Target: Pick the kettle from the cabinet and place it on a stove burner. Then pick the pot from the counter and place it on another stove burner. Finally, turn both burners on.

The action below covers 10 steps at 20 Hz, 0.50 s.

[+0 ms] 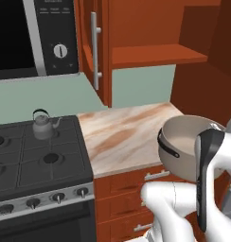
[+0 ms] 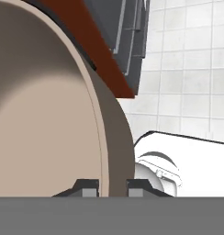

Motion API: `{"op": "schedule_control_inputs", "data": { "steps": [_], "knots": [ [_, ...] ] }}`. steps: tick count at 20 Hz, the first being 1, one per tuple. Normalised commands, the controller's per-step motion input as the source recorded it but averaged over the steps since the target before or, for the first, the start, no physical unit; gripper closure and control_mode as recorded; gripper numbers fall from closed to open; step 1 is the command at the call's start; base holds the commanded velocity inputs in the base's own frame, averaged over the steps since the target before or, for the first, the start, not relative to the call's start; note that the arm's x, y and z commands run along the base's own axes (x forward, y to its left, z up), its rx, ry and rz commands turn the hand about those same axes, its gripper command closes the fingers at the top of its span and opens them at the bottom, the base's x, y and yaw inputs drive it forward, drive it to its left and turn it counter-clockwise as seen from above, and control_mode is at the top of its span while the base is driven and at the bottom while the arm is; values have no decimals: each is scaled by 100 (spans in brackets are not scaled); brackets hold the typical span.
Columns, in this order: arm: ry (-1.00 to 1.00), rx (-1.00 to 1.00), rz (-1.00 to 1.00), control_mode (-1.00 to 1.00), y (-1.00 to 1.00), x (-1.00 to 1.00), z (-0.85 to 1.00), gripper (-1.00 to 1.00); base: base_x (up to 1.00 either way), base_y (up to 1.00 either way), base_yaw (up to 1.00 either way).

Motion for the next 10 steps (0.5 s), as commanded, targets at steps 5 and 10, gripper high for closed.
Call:
{"op": "schedule_control_inputs", "data": {
  "steps": [5,10],
  "knots": [
    [0,0,0,100,0,0,0,100,-66,25,0],
    [0,0,0,100,0,0,0,100,-46,52,0]
  ]
}}
